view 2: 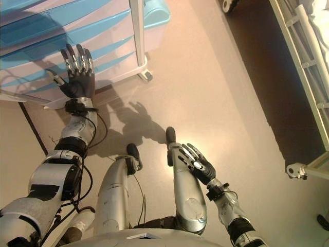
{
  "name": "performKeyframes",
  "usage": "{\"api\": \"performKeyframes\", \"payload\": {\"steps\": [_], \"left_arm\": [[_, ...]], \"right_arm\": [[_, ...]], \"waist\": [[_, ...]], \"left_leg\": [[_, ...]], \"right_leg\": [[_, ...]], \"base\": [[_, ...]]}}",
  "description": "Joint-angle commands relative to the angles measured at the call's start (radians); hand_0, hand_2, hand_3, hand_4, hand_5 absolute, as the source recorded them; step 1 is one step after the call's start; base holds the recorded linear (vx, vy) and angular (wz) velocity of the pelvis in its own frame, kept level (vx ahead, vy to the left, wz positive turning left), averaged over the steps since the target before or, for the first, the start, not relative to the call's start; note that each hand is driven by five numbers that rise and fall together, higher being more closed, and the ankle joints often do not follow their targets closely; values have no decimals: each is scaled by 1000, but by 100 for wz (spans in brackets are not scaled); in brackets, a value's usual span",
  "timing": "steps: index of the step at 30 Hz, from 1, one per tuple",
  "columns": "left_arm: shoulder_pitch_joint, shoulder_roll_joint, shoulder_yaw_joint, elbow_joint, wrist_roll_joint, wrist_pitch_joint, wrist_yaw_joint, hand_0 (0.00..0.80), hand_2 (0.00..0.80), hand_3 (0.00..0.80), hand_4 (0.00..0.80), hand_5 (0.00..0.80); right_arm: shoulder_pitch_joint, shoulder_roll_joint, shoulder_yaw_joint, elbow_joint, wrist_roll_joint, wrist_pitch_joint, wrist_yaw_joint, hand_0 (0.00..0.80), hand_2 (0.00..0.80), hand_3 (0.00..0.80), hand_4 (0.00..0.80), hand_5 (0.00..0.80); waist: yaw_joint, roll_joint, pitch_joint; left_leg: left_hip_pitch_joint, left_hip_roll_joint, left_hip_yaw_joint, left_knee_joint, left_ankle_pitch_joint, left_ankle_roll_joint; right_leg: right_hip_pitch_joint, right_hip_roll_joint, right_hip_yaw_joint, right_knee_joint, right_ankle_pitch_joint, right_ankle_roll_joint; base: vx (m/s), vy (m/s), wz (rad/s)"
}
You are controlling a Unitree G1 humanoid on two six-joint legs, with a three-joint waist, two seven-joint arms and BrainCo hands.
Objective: Open the drawer and pick up the medicine
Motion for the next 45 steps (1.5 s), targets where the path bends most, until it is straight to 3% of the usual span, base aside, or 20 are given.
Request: {"api": "performKeyframes", "payload": {"steps": [1,4,12,20,30,45], "left_arm": [[-52,26,67,28,-9,-15,-30,0,0,0,0,0],[-50,26,78,33,-9,-4,-23,0,0,0,0,0],[-1,25,25,58,27,-5,16,0,0,0,0,0],[108,-37,3,61,129,1,-52,0,0,0,0,0],[175,-69,40,63,66,25,-109,0,0,0,0,0],[100,-15,92,1,-9,12,-168,0,0,0,0,0]], "right_arm": [[87,-48,81,-47,21,-3,8,0,0,0,0,0],[85,-51,79,-49,19,0,7,0,0,0,0,0],[78,-47,87,-77,16,18,-17,0,0,0,0,0],[77,-28,84,-95,14,22,-36,0,0,0,0,0],[69,-8,80,-95,8,31,-52,0,0,0,0,0],[66,-19,80,-84,13,31,-47,0,0,0,0,0]], "waist": [[8,40,-22],[7,42,-22],[15,41,-22],[32,43,-22],[48,40,-22],[51,47,-22]], "left_leg": [[35,-35,18,-170,-2,-11],[35,-35,20,-174,-2,-11],[46,-42,17,-202,7,-6],[52,-48,15,-221,14,-1],[65,-50,5,-236,19,2],[61,-54,2,-229,15,5]], "right_leg": [[-8,19,-2,87,-109,0],[-11,19,-4,89,-106,1],[-10,20,-13,84,-89,12],[-8,20,-29,82,-78,22],[-2,24,-34,85,-74,29],[-15,22,-34,98,-75,28]], "base": [[0,0,0],[-4,2,-1],[-3,-5,0],[-15,-20,2],[0,-7,3],[0,0,0]]}}
